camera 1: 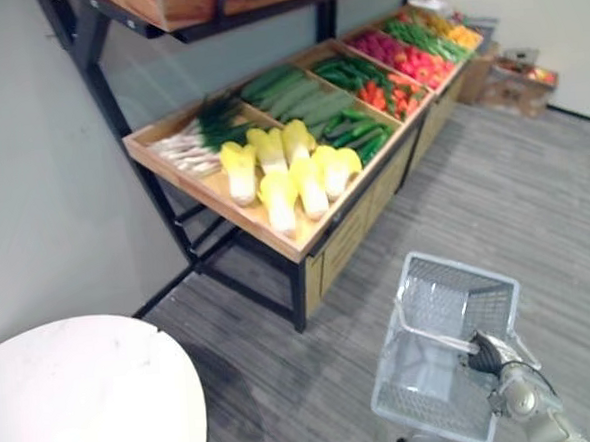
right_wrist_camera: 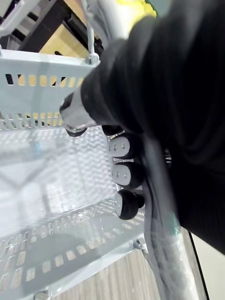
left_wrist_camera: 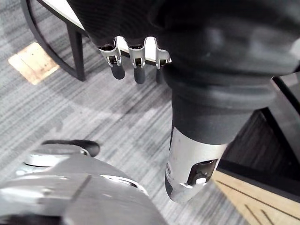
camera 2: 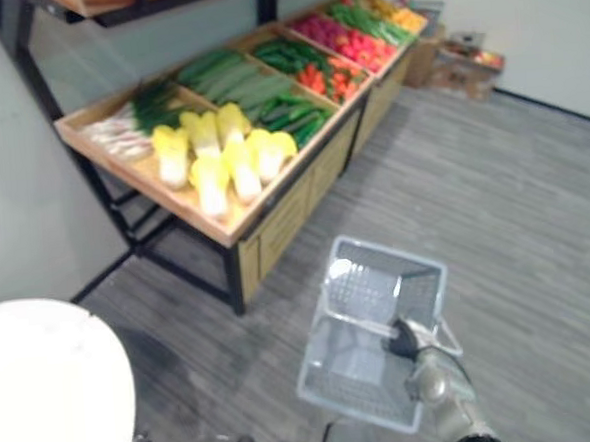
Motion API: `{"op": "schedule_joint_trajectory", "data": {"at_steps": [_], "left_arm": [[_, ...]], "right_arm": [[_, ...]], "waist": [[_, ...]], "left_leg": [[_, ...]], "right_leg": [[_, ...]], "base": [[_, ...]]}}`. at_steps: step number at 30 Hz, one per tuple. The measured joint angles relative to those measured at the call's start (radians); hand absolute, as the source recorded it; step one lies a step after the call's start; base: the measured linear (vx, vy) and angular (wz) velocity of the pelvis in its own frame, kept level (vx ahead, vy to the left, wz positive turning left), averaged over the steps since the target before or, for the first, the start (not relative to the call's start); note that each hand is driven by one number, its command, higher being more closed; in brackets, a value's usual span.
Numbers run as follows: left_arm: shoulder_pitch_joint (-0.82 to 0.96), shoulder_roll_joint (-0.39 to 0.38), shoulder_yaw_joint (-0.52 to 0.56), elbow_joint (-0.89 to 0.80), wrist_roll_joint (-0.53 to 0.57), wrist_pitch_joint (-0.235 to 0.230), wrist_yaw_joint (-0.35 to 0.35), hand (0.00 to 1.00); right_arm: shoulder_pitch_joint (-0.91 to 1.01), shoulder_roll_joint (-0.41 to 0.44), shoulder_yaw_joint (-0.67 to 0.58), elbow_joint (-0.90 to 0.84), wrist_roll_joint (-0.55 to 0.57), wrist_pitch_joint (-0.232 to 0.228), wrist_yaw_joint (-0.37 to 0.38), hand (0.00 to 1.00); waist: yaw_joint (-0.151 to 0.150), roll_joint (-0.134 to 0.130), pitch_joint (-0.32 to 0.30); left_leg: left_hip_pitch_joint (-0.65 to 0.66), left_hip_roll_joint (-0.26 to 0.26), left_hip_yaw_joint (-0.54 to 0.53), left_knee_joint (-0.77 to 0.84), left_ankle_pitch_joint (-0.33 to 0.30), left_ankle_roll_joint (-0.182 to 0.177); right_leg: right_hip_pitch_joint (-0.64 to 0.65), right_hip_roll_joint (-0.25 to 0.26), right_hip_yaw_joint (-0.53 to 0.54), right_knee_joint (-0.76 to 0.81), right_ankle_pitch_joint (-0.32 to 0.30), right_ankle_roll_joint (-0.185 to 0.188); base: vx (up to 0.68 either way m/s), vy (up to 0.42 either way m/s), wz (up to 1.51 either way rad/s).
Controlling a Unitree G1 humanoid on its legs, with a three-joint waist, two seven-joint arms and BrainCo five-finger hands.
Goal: Pick vegetable in the basket
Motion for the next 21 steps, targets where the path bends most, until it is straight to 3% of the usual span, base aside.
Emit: {"op": "schedule_joint_trajectory", "data": {"at_steps": [1,3,6,8,9,10,11,12,13,14,17,19,21], "left_arm": [[-0.002,0.000,0.002,-0.005,-0.001,0.000,0.002,0.00],[-0.019,-0.001,0.014,-0.010,-0.005,-0.001,0.006,0.00],[-0.042,-0.002,0.017,-0.015,-0.005,-0.002,0.012,0.00],[-0.053,-0.002,0.017,-0.009,-0.005,-0.002,0.014,0.00],[-0.054,0.016,0.019,0.001,-0.006,-0.002,0.016,0.00],[-0.053,0.029,0.022,0.012,-0.006,-0.002,0.016,0.00],[-0.062,0.005,0.022,0.039,-0.006,0.000,0.019,0.00],[-0.059,-0.023,0.023,0.047,-0.006,0.000,0.016,0.00],[-0.060,-0.035,0.023,0.051,-0.007,0.000,0.015,0.00],[-0.060,-0.052,0.022,0.054,-0.007,0.000,0.013,0.00],[-0.071,-0.059,0.021,0.053,-0.007,0.000,0.012,0.00],[-0.070,-0.060,0.011,0.053,-0.007,0.000,0.013,0.00],[-0.068,-0.060,-0.003,0.051,-0.007,0.000,0.013,0.00]], "right_arm": [[-0.003,0.000,0.000,0.000,0.000,0.000,0.000,1.00],[-0.007,0.000,-0.007,-0.003,0.000,-0.002,-0.001,1.00],[-0.008,-0.001,-0.064,-0.003,0.000,0.000,-0.002,1.00],[0.001,-0.001,-0.099,-0.003,0.000,0.001,-0.003,1.00],[0.023,0.003,-0.118,-0.003,0.000,0.000,-0.003,1.00],[0.033,0.003,-0.123,-0.002,0.000,0.002,-0.003,1.00],[0.038,-0.001,-0.157,0.004,0.000,0.013,-0.005,1.00],[0.036,-0.004,-0.173,0.004,0.001,0.020,-0.006,1.00],[0.035,-0.005,-0.175,0.004,0.002,0.022,-0.006,1.00],[0.037,-0.006,-0.176,0.005,0.005,0.021,-0.006,1.00],[0.051,-0.005,-0.208,0.019,0.013,0.021,-0.007,1.00],[0.067,-0.006,-0.235,0.039,0.014,0.028,-0.008,1.00],[0.085,-0.009,-0.242,0.038,0.016,0.043,-0.012,1.00]], "waist": [[-0.003,0.006,0.001],[-0.013,0.022,-0.003],[-0.012,0.030,-0.002],[-0.013,0.032,-0.002],[-0.014,0.011,-0.010],[-0.014,0.003,-0.012],[-0.015,0.045,-0.018],[-0.020,0.077,-0.036],[-0.028,0.084,-0.039],[-0.038,0.090,-0.042],[-0.056,0.092,-0.042],[-0.059,0.085,-0.037],[-0.059,0.087,-0.036]], "left_leg": [[0.009,0.006,-0.020,-0.004,-0.003,-0.005],[0.018,0.026,-0.074,-0.003,-0.013,-0.027],[0.010,0.061,-0.154,0.013,-0.045,-0.087],[0.009,0.085,-0.205,0.028,-0.078,-0.137],[0.004,0.094,-0.242,0.042,-0.106,-0.180],[0.005,0.105,-0.259,0.048,-0.121,-0.201],[-0.002,0.175,-0.276,0.053,-0.134,-0.224],[-0.010,0.224,-0.266,0.047,-0.094,-0.253],[-0.019,0.243,-0.266,0.046,-0.070,-0.263],[-0.042,0.264,-0.267,0.048,-0.017,-0.270],[-0.094,0.296,-0.210,0.051,0.123,-0.228],[-0.105,0.315,-0.114,0.057,0.181,-0.207],[-0.106,0.321,0.004,0.084,0.199,-0.181]], "right_leg": [[-0.006,0.003,-0.013,-0.063,-0.016,-0.014],[-0.011,0.035,0.025,-0.364,-0.019,-0.018],[-0.002,0.077,0.219,-0.720,0.006,0.008],[0.012,0.068,0.288,-0.805,0.009,0.013],[0.039,0.047,0.290,-0.830,0.017,0.029],[0.045,0.037,0.267,-0.829,0.075,0.109],[0.046,0.086,0.194,-0.785,0.073,0.080],[0.042,0.117,0.144,-0.755,0.046,0.045],[0.041,0.127,0.121,-0.735,0.033,0.036],[0.047,0.133,0.071,-0.710,0.009,0.010],[0.100,0.134,-0.053,-0.730,-0.020,-0.034],[0.149,0.134,-0.116,-0.751,-0.031,-0.052],[0.188,0.130,-0.155,-0.767,-0.042,-0.063]], "base": [[0.26,-0.149,0.74],[0.32,-0.211,0.81],[0.29,-0.270,0.75],[0.34,-0.459,0.81],[0.35,-0.616,0.91],[0.21,-0.474,0.96],[0.33,-0.650,0.86],[0.27,-0.501,0.83],[0.29,-0.555,0.88],[0.16,-0.423,1.02],[0.13,-0.349,1.02],[0.08,-0.312,0.94],[0.00,-0.197,0.68]]}}
